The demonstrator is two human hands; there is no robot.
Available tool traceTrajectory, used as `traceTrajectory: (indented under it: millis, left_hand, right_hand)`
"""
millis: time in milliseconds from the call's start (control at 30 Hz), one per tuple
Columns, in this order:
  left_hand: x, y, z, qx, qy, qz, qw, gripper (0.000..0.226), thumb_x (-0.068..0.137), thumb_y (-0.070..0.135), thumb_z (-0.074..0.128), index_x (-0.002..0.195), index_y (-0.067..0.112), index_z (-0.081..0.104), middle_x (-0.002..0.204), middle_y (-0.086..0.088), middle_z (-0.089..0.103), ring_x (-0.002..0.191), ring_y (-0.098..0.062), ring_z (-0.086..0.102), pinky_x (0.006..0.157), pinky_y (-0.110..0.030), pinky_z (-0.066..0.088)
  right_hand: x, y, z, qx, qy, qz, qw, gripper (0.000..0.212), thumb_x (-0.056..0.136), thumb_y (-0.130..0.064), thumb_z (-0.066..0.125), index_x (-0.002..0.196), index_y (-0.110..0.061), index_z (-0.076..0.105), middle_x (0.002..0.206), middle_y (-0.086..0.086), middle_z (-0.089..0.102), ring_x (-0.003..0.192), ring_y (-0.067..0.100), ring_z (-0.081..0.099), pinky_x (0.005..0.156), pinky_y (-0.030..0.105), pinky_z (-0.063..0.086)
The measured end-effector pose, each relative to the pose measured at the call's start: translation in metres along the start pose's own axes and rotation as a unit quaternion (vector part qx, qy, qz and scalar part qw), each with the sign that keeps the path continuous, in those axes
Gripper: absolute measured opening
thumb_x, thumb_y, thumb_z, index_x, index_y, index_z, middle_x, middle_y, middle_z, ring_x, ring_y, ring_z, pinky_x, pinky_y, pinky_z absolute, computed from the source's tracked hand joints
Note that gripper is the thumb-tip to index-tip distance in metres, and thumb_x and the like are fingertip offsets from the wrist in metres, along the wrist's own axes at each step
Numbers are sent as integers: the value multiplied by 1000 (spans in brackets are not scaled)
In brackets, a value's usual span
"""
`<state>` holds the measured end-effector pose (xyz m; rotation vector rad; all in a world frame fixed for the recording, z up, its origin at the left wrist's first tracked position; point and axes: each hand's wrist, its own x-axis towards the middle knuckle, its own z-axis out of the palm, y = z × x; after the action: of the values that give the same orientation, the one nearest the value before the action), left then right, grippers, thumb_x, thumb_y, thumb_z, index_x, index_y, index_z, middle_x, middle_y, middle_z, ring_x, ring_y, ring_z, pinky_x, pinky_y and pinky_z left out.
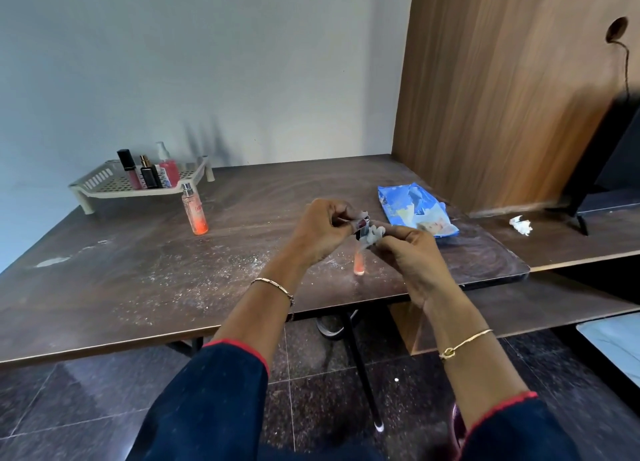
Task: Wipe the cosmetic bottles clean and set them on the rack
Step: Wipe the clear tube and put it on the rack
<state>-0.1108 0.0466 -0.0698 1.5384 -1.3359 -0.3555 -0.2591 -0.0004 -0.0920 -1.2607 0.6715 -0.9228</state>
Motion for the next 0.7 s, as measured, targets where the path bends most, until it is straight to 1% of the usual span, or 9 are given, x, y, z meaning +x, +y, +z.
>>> traceTrajectory:
  millis: [100,167,233,300,433,467,533,633,700]
  left_hand:
    - [-2,2,0,-7,5,2,1000,8,80,6,71,87,1,73,92,-8,74,87,-18,70,87,-38,56]
    - [-4,4,0,-6,15,4,1000,7,80,9,72,84,4,74,87,-5,74,82,-15,70,85,-37,56]
    - [-5,5,0,-3,21,1,1000,8,78,13,75,83,7,75,85,-2,75,81,-13,71,83,-36,57]
    - [-5,5,1,-6,21,-6,1000,13,72,17,80,82,10,75,86,2,75,81,-9,71,82,-34,57]
    - [-4,5,5,17,39,-3,999,14,67,20,84,76,14,74,81,11,73,74,-1,70,77,-34,59]
    - [-3,4,5,24,41,0,999,14,68,20,84,76,14,74,80,11,73,73,-2,70,75,-34,59]
    - [-3,2,5,22,41,-2,999,11,68,19,83,74,18,73,82,9,74,72,-5,71,74,-37,59]
    - [-6,-1,3,-17,51,-6,999,15,70,16,81,71,25,70,84,6,74,75,-13,72,75,-42,59]
    - [-11,0,1,-59,65,-9,996,12,73,8,78,76,18,71,88,-2,74,80,-20,72,77,-44,59]
  right_hand:
    - [-4,5,5,-53,12,-54,997,22,81,8,65,97,-5,71,90,9,73,78,6,66,73,16,52]
    - [-1,19,8,-143,66,-91,983,13,77,-1,74,87,-9,72,86,5,73,72,3,65,71,20,51]
    - [3,30,9,-271,131,-94,949,13,72,-17,80,76,-22,69,78,-4,73,66,-2,63,67,22,51]
    - [0,39,10,-385,171,-70,904,16,68,-34,80,74,-27,68,77,-8,72,73,7,66,68,28,52]
    - [-7,52,8,-465,159,-85,867,21,67,-44,76,75,-26,68,80,-11,73,83,14,67,73,32,51]
    - [-5,51,7,-467,153,-80,867,20,66,-43,76,74,-27,68,80,-11,72,82,13,67,74,33,51]
    - [0,50,6,-419,137,-47,896,19,63,-37,78,75,-27,68,77,-10,72,80,13,68,75,34,53]
    - [4,45,12,-252,129,-64,957,11,65,-25,73,75,-27,68,76,-9,71,76,11,67,78,37,55]
    - [6,38,20,-136,113,-98,979,11,78,-15,63,73,-24,68,77,-6,69,75,10,62,78,36,52]
